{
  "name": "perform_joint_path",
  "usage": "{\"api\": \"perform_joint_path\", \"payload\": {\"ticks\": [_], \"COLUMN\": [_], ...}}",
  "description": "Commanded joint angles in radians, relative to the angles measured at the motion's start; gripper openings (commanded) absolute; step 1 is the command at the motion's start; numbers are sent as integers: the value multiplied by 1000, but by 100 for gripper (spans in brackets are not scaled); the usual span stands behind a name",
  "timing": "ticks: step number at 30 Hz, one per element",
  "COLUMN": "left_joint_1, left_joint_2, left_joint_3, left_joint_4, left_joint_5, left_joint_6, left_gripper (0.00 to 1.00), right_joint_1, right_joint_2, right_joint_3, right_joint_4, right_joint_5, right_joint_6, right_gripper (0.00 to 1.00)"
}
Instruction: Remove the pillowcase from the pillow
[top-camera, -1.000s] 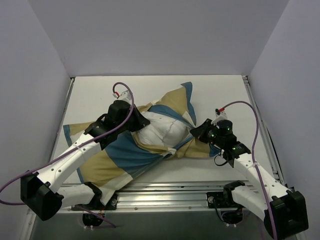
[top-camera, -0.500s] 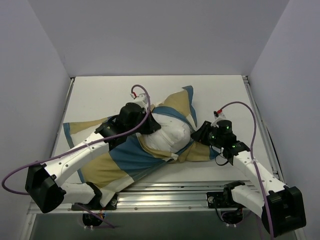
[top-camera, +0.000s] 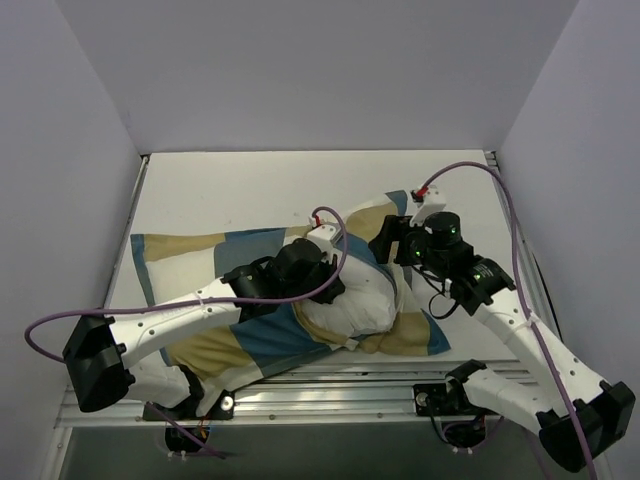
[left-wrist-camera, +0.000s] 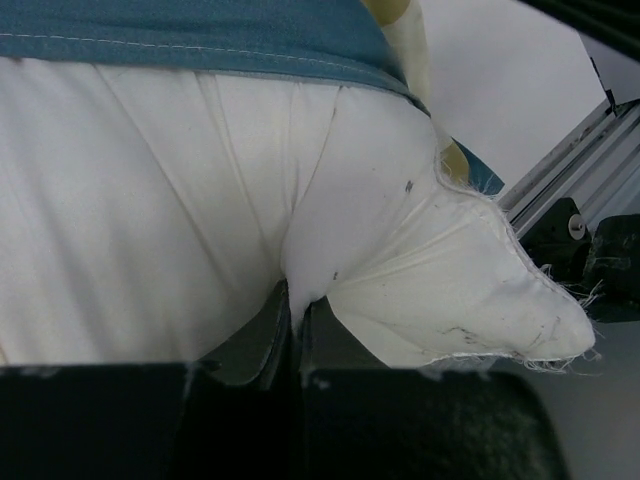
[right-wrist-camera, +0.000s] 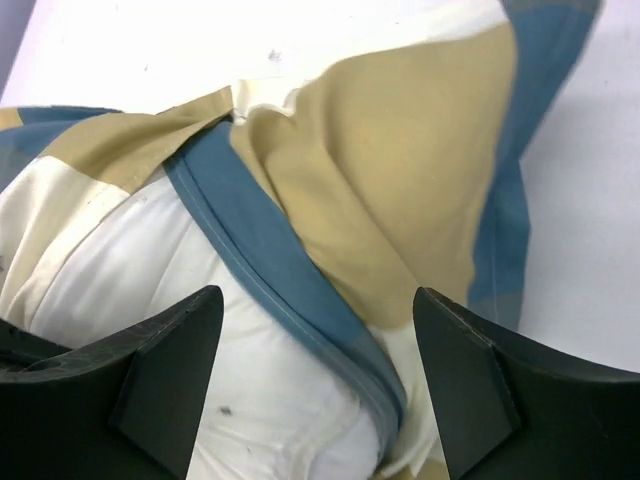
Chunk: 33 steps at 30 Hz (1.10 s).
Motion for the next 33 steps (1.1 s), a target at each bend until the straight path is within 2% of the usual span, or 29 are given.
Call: {"api": "perform_joint_path", "payload": {"ticks": [1,5,9,12,13,15,16,17,25,29,33], "left_joint_1": [-30,-35,-45,-53,-56,-64,-64,-65,-71,-70,-67], "left_joint_2": [7,3,3,-4,-9,-29,-38,-47,-223,-303,-377], "left_joint_3": [2,-7,-12,-20,-23,-46,-58,-81,-191,-217,-217], "left_joint_4": [-103,-100,-103,-122,-125,-134,-136,-140,-250,-356,-438], "left_joint_5": [-39,-53,-55,-58,-59,-61,-61,-61,-64,-107,-185], "left_joint_6": [47,47,47,40,37,26,11,3,-87,-135,-180], "left_gripper": [2,2,2,2,2,2,2,2,2,2,2], "right_joint_1": [75,175,187,181,171,96,61,25,-242,-384,-466], "right_joint_2": [85,189,258,298,303,312,312,311,383,449,501], "right_joint_3": [37,56,25,14,13,20,22,24,83,135,149], "right_joint_4": [-3,23,71,94,97,95,94,94,83,92,106], "right_joint_5": [100,189,267,365,383,397,390,384,397,345,305], "right_joint_6": [-89,-112,-114,-112,-111,-91,-75,-46,43,86,107], "right_gripper": [72,73,69,54,39,22,9,2,0,0,0]}}
